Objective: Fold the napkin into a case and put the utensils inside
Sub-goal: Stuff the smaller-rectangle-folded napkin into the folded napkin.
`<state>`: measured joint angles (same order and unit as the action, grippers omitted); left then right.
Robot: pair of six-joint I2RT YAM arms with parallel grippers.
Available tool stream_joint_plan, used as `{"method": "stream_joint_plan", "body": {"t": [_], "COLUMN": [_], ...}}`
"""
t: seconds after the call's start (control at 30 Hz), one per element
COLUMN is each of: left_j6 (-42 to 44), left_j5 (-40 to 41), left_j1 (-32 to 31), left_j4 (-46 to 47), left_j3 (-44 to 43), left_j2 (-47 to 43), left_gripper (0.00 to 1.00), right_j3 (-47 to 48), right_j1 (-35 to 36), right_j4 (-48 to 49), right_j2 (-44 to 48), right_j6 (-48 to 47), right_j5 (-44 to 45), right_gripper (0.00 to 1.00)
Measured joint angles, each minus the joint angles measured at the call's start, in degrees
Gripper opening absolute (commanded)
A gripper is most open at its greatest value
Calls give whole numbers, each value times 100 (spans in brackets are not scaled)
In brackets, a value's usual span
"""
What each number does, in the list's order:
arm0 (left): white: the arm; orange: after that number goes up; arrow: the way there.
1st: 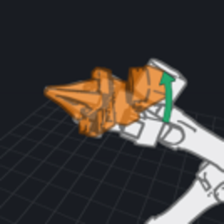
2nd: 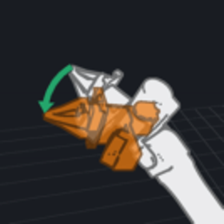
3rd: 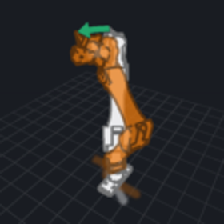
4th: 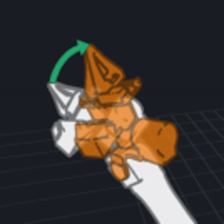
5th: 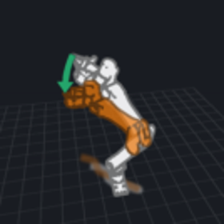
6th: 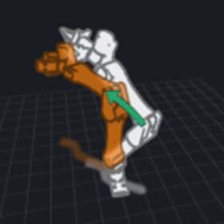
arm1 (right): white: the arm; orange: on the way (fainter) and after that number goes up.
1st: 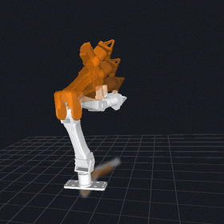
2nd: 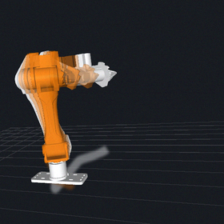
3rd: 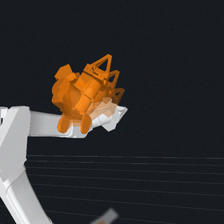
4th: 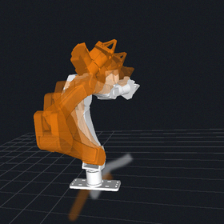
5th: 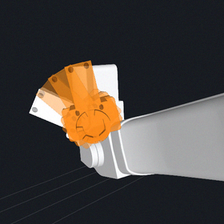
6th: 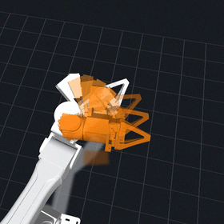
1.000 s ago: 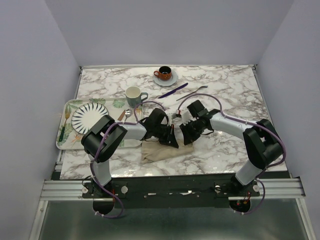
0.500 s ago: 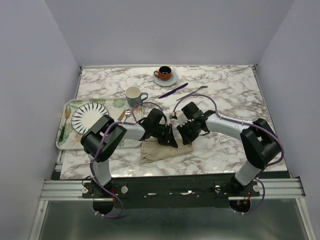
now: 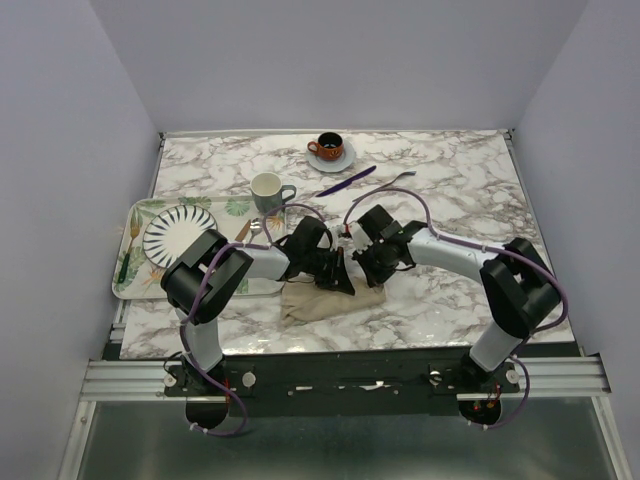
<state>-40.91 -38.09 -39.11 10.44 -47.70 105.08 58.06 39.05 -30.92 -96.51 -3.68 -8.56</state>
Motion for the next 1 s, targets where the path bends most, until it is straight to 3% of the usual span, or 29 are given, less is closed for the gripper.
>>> {"method": "stream_joint_plan", "body": {"t": [0.3, 1.0], "left_j6": [129, 28], "left_j5": [-24, -26], "left_j1": [0, -37], "left_j4": [17, 199], "left_j3": [0, -2], "left_j2": [0, -326], "left_gripper": [0, 0], "right_j3": [-2, -2], "right_j1": [-50, -55], "right_j4": [-55, -223], "right_j2": [468, 503], "right_j6": [4, -44], "right_j5": [79, -197], "right_gripper": [1, 1]}}
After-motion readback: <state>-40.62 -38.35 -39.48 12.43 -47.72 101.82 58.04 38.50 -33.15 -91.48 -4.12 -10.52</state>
